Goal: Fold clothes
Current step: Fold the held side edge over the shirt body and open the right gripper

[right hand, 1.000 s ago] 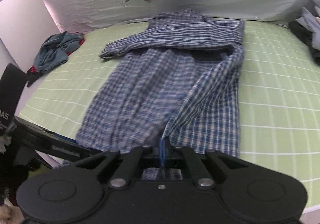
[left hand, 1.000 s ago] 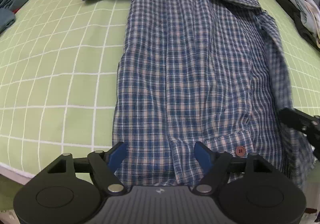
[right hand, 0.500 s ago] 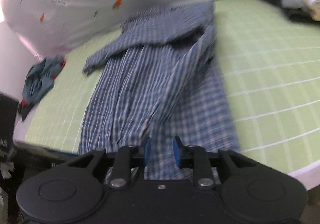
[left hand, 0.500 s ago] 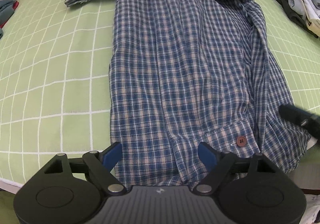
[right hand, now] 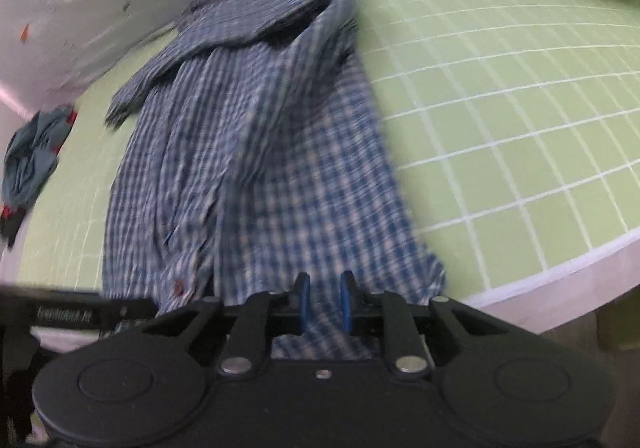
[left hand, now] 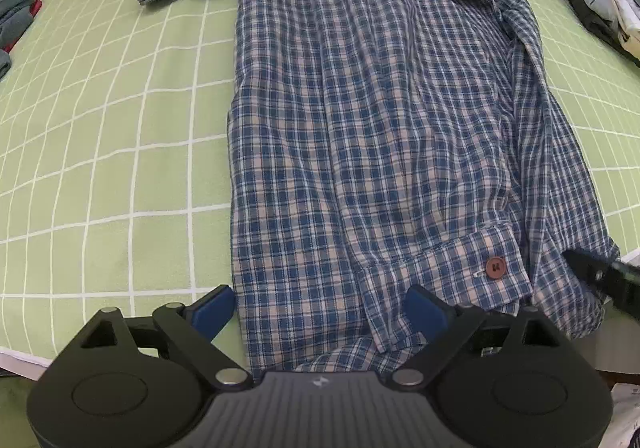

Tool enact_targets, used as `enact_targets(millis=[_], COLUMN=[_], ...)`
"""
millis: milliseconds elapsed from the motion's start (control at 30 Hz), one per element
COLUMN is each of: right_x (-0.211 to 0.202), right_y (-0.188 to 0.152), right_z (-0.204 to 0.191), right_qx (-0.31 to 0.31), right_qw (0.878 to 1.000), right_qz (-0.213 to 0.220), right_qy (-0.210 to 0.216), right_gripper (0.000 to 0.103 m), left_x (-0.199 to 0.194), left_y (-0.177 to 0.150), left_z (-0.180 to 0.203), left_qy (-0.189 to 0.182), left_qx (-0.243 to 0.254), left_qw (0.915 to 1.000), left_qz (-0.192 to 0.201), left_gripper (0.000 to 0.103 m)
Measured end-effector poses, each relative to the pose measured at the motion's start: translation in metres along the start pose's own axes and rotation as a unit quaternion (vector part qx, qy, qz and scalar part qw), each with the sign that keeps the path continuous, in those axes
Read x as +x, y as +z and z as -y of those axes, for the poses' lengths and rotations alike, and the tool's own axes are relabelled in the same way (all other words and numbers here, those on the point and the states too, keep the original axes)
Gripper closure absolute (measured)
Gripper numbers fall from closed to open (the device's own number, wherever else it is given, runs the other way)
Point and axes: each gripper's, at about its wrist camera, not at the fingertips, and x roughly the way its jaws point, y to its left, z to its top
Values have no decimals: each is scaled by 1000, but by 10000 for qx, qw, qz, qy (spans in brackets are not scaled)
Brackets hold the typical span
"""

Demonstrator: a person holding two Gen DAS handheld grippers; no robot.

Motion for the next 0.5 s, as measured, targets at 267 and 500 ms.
enact_targets(millis=[267, 500], right_x=[-9, 2], right_y=[33, 85], right_z=[-25, -38], right_qx=[-841, -1301], right_qw=[9958, 9865], right_qz=[294, 766], right_qy=[-218, -633], right_gripper=[55, 32], left_x=[-22, -44], left_y=[27, 59], left_z=[-13, -57], left_qy=[2, 168], left_qx=[-379, -1244], left_qw=[9989, 9891], left_qz=[284, 764], left_gripper=[10, 10])
